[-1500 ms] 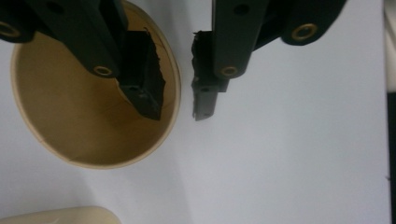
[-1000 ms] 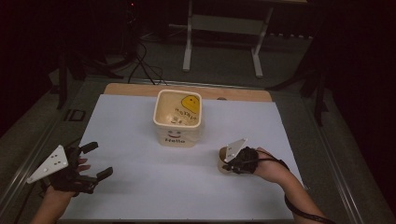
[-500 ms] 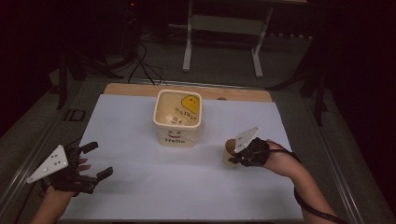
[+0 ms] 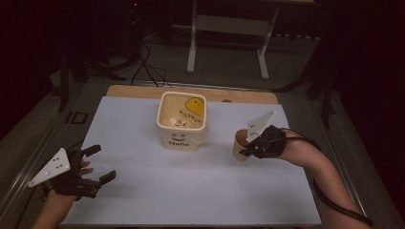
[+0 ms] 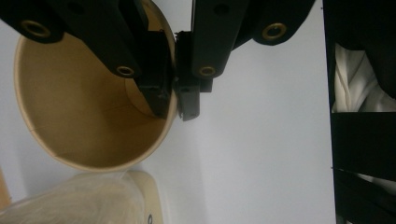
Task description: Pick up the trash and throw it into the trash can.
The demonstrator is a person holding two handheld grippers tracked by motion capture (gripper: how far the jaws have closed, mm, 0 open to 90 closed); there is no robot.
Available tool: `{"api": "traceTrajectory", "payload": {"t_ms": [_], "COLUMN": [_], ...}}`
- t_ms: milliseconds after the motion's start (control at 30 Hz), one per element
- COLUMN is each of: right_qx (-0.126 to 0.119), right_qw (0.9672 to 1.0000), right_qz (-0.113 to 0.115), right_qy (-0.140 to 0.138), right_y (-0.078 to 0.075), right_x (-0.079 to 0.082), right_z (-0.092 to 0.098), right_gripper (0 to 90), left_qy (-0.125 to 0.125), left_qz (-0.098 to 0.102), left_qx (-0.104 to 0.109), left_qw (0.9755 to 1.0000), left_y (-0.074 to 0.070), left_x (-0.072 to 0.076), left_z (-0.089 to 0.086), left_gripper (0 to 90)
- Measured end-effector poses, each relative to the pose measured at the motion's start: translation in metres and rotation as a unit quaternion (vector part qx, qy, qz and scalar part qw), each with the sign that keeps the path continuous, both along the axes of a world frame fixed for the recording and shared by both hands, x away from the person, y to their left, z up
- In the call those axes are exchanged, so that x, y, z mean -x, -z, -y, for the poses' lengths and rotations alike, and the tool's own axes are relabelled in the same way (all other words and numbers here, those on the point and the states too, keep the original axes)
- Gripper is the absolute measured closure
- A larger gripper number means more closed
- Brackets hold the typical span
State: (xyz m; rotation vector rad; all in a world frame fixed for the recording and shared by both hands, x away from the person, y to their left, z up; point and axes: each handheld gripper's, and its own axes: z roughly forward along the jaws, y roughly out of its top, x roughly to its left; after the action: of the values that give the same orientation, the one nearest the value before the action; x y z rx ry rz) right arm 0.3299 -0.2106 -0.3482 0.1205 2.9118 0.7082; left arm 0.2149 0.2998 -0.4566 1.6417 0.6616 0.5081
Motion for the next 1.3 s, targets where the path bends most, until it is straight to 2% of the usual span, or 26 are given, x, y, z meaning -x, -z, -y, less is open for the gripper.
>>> {"api": "traceTrajectory", "payload": {"t_ms": [267, 667, 1000, 1167, 1300], "right_qx": [0.012, 0.014, 0.012, 0.002, -0.009], "right_qw": [0.9999, 0.9994, 0.9991, 0.9985, 0.9981], "right_qz": [0.001, 0.015, 0.018, 0.020, 0.031], "right_qy": [-0.005, -0.028, -0.037, -0.050, -0.053], "right_y": [-0.026, -0.054, -0.067, -0.071, -0.073], "right_x": [-0.010, -0.025, -0.038, -0.043, -0.046], "right_z": [-0.013, -0.044, -0.064, -0.073, -0.078], "right_gripper": [86.5, 86.4, 86.4, 86.3, 86.4], "left_qy": [0.002, 0.003, 0.003, 0.004, 0.006], "left_qz": [-0.001, -0.001, -0.002, -0.003, -0.004], "left_qx": [-0.002, 0.000, 0.001, 0.001, 0.001], "left_qw": [1.0000, 1.0000, 1.0000, 1.0000, 1.0000], "left_y": [0.000, 0.001, 0.001, 0.002, 0.002], "left_x": [-0.001, -0.001, -0.001, -0.001, 0.000], "left_z": [0.001, 0.000, -0.001, -0.001, -0.001], "left_gripper": [0.9, 0.9, 0.9, 0.9, 0.9]}}
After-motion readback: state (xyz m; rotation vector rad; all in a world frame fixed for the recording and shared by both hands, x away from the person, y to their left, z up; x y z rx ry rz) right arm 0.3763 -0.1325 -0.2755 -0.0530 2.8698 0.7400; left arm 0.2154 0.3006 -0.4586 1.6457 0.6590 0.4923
